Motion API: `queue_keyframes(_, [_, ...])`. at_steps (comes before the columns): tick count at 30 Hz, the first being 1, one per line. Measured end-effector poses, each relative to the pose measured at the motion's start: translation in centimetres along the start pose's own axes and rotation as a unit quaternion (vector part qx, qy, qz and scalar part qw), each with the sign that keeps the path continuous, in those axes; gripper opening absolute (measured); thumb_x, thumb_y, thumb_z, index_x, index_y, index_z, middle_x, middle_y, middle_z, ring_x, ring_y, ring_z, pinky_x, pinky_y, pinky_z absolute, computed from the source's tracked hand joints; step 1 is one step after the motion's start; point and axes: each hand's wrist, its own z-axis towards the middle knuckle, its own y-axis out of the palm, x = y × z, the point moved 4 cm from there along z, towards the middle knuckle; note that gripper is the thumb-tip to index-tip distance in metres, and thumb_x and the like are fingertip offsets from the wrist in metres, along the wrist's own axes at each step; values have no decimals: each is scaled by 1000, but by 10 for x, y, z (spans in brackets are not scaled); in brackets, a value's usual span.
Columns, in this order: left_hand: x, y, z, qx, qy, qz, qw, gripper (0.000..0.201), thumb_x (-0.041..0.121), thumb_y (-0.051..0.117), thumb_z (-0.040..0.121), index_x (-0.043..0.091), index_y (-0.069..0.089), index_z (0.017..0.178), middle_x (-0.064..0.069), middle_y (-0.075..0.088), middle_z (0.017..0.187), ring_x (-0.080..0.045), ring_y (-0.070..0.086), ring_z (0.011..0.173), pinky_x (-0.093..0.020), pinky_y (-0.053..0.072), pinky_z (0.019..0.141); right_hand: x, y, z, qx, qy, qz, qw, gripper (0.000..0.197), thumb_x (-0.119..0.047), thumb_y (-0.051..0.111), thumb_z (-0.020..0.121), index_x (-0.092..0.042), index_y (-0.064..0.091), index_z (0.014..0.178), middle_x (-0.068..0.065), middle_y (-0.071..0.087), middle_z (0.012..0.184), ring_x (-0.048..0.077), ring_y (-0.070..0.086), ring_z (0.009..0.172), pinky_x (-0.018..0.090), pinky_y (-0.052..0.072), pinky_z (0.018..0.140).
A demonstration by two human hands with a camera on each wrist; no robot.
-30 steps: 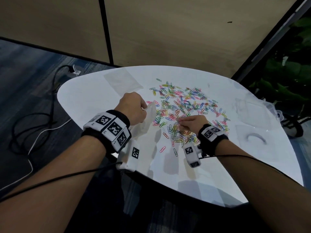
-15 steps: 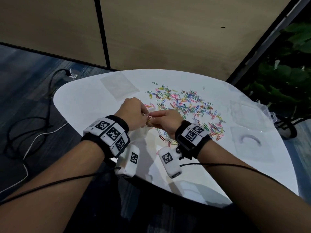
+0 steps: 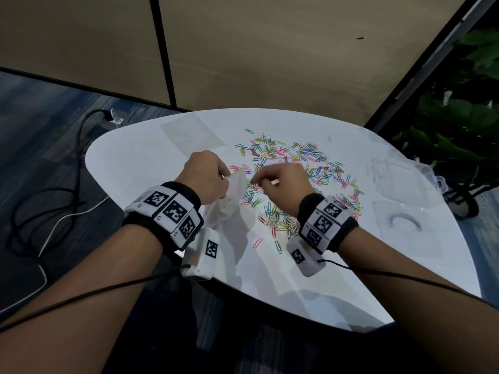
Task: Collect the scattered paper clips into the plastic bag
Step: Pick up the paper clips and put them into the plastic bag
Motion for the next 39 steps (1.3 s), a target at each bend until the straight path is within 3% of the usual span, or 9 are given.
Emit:
queue_keyframes(6, [-2,-4,1,2,-15,-2,1000,28,-3,62,83,7,78,104,-12,79,83,-17,71,76,-34,60,88,64,74,-85,-286,-226,-312,878,42,-17,54,93,-8,53,134,14,46,146,32,50,126,47,49,100])
queue_keyframes(10, [0,-3,1,-3,-15,0,1000,26,-4,62,83,7,78,101,-12,79,84,-17,72,77,-35,61,88,111,75,-92,-240,-194,-443,842,93,-25,77,75,-9,24,150,14,20,160,37,27,145,57,28,114])
queue_keyframes(13, [1,0,1,-6,-17,1,1000,25,-4,63,83,6,78,101,-11,78,86,-19,73,83,-37,60,89,125,61,-70,-212,-113,-458,856,77,-21,58,93,-22,11,153,9,4,164,43,12,148,58,22,115])
queue_keyframes(17, [1,5,3,-10,-20,4,1000,28,-3,65,84,7,77,107,-11,78,85,-12,69,73,-35,59,92,129,60,-36,-190,-64,-414,888,70,-4,62,86,-22,26,143,13,24,154,43,45,126,48,55,81])
queue_keyframes(19, [0,5,4,-8,-21,2,1000,28,-1,64,85,6,75,110,-12,78,85,-13,71,74,-36,59,93,127,68,-23,-186,-76,-401,894,50,-2,72,75,-15,50,119,11,51,119,32,60,94,34,46,58])
queue_keyframes(22, [0,5,5,-6,-18,6,1000,28,-1,64,84,7,77,107,-12,78,85,-12,69,74,-36,59,92,116,64,-13,-165,-48,-392,904,16,-3,70,78,-12,63,89,6,58,87,25,59,75,30,43,57])
queue_keyframes(29, [3,7,4,-19,-14,14,1000,27,-3,60,83,8,80,96,-10,79,82,-17,73,83,-35,61,86,127,-2,-5,-6,224,-64,972,8,-9,72,82,-12,79,84,1,75,80,15,71,76,24,57,79])
queue_keyframes(34, [3,10,6,-25,-22,6,999,27,-2,58,83,8,80,97,-10,78,85,-22,75,83,-37,62,87,104,-16,-6,54,308,404,860,11,6,74,78,4,73,89,22,73,88,28,74,78,33,61,79])
queue_keyframes(39, [7,16,4,-28,-18,-7,999,30,2,60,84,8,76,108,-13,75,105,-31,73,97,-40,60,92,33,5,-4,-21,251,522,815,18,8,67,84,10,67,102,19,73,87,23,73,79,24,61,76])
